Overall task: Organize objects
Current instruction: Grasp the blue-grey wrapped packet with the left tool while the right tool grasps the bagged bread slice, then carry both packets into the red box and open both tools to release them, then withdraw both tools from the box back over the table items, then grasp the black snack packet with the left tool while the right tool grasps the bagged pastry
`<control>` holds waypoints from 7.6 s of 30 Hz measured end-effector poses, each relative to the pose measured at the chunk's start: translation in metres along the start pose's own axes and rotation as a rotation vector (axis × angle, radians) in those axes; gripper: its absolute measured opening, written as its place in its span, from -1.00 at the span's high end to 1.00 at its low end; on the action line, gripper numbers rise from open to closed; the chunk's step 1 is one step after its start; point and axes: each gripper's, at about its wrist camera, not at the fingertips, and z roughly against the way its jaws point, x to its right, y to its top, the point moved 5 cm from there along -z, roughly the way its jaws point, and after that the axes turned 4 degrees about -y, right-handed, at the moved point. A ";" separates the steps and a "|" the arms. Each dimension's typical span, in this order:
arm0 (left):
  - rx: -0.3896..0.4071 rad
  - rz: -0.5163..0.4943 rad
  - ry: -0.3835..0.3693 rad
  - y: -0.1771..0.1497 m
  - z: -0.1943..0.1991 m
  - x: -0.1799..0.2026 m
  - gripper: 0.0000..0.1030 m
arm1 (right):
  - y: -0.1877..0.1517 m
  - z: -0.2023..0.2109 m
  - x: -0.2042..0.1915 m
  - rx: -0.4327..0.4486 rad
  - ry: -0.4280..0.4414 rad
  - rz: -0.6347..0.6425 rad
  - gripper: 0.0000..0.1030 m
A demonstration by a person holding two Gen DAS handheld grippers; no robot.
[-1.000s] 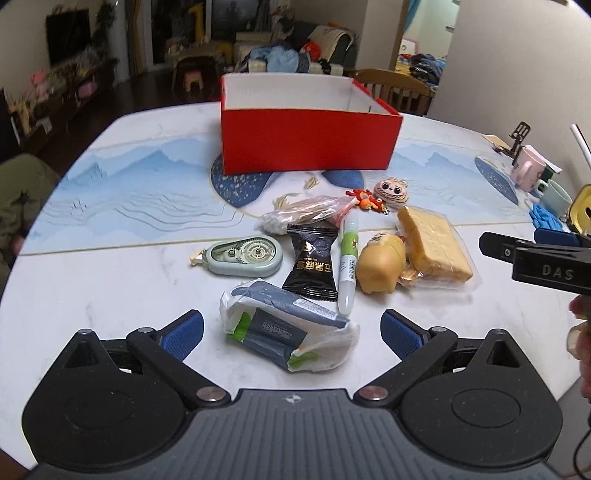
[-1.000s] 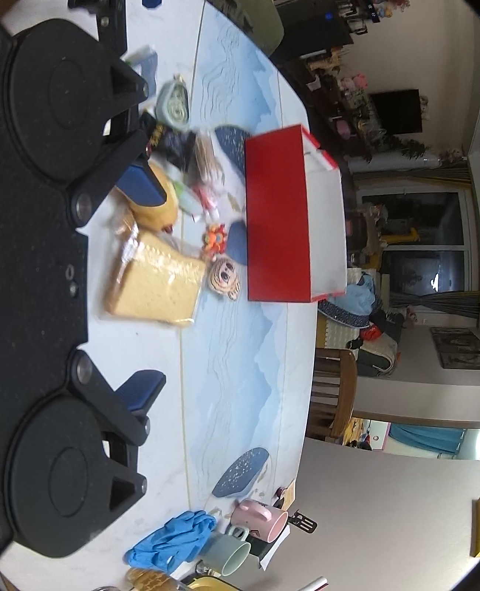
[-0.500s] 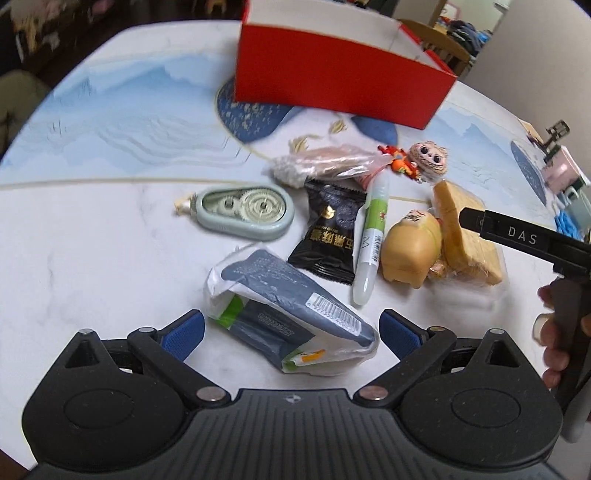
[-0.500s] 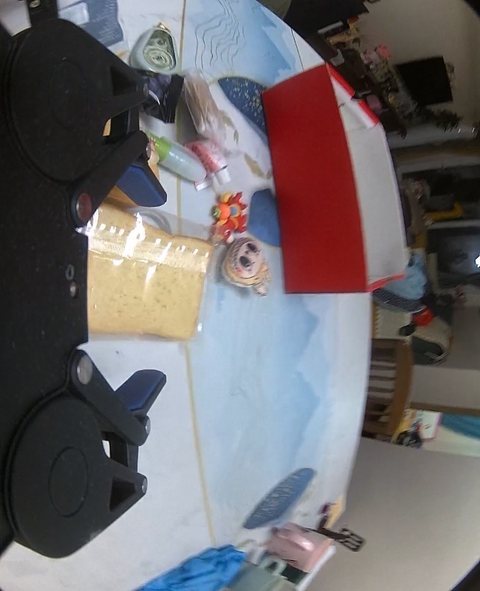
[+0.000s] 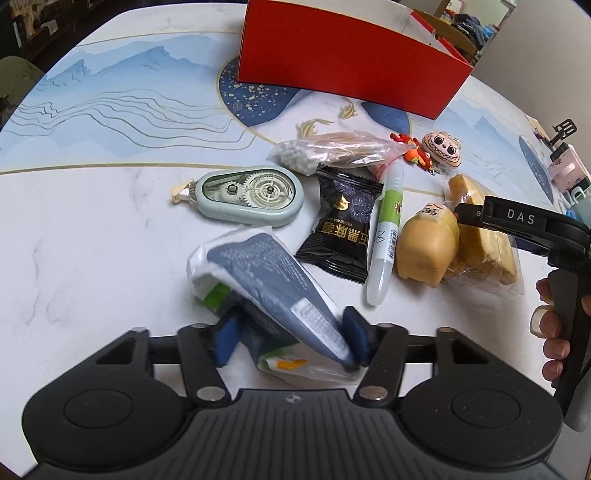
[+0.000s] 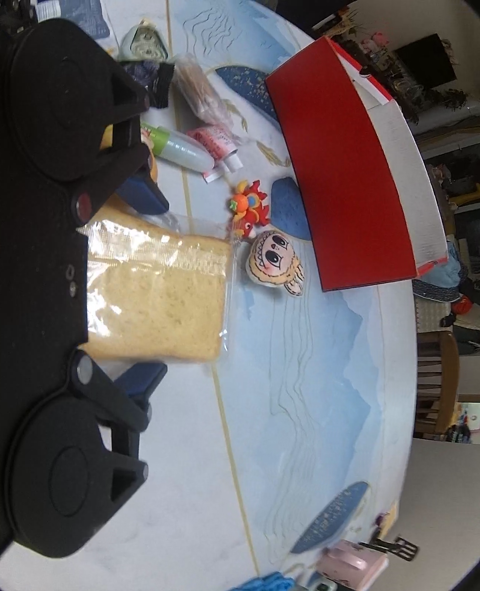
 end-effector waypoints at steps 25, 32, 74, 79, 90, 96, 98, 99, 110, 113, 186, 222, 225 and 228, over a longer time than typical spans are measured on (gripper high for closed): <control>0.126 0.080 -0.061 0.031 0.049 -0.020 0.73 | 0.047 0.064 0.000 0.106 0.094 0.082 -0.38; 0.187 0.044 -0.116 0.071 0.068 0.002 0.73 | 0.087 0.075 -0.017 0.126 0.144 0.132 -0.38; 0.126 -0.192 0.126 0.335 -0.066 0.053 0.73 | 0.232 -0.064 -0.123 0.036 0.178 0.475 -0.38; 0.083 -0.212 0.142 0.338 -0.090 0.049 0.73 | 0.218 -0.083 -0.130 -0.021 0.150 0.525 -0.37; -0.006 -0.211 0.155 0.330 -0.123 0.040 0.73 | 0.204 -0.093 -0.136 -0.104 0.120 0.603 -0.38; -0.019 -0.199 0.149 0.331 -0.126 0.036 0.71 | 0.202 -0.094 -0.137 -0.112 0.092 0.618 -0.40; -0.020 -0.192 0.148 0.332 -0.125 0.036 0.65 | 0.210 -0.098 -0.136 -0.111 0.091 0.622 -0.41; -0.021 -0.191 0.150 0.333 -0.125 0.036 0.64 | 0.209 -0.097 -0.136 -0.107 0.090 0.620 -0.42; 0.034 -0.190 0.154 0.331 -0.101 0.042 -0.14 | 0.230 -0.074 -0.125 -0.035 0.141 0.580 -0.54; 0.061 -0.180 0.143 0.330 -0.089 0.044 -0.16 | 0.234 -0.057 -0.117 -0.011 0.163 0.566 -0.54; 0.184 -0.298 -0.029 0.062 0.013 0.023 -0.97 | -0.007 0.062 -0.032 0.036 0.094 0.369 -0.97; 0.158 -0.404 0.089 0.049 -0.040 0.045 -0.51 | -0.030 0.019 -0.041 -0.036 0.123 0.493 -0.49; 0.163 -0.431 0.084 0.047 -0.039 0.049 -0.22 | -0.029 0.019 -0.042 -0.032 0.127 0.498 -0.40; 0.164 -0.457 0.077 0.044 -0.039 0.054 -0.01 | -0.029 0.020 -0.044 -0.029 0.130 0.502 -0.33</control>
